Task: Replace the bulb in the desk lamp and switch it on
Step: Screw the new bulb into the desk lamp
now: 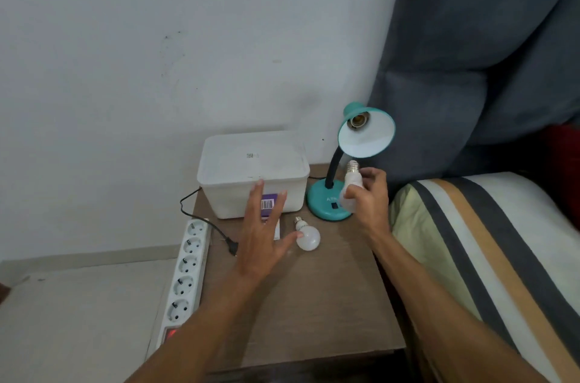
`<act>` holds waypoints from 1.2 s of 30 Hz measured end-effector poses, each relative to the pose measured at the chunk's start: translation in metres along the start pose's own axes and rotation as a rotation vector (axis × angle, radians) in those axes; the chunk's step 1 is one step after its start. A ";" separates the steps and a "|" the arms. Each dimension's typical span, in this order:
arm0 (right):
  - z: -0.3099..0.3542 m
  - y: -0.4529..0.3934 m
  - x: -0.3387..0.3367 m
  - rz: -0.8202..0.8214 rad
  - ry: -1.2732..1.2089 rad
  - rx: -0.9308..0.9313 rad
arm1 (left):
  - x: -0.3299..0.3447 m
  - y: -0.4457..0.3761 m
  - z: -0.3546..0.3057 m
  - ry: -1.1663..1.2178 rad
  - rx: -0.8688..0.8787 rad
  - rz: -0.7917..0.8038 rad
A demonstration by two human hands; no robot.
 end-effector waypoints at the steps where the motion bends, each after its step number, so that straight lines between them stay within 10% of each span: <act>1: 0.009 -0.002 -0.006 -0.016 0.015 -0.039 | 0.001 -0.012 -0.013 0.006 0.072 0.016; 15: 0.077 -0.058 -0.039 -0.097 0.521 -0.406 | 0.065 -0.197 -0.093 0.023 0.329 0.415; 36: 0.066 -0.062 -0.008 -0.122 0.803 -0.596 | 0.064 -0.202 -0.095 0.065 0.382 0.405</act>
Point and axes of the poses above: each hand's wrist, its own y-axis away from the middle knuckle, its own x-axis out of the palm, z = x × y, the point moved 6 cm from there along -y, towards the middle knuckle, and after that the axes turned 2 degrees about -x, right-handed, at the moved point
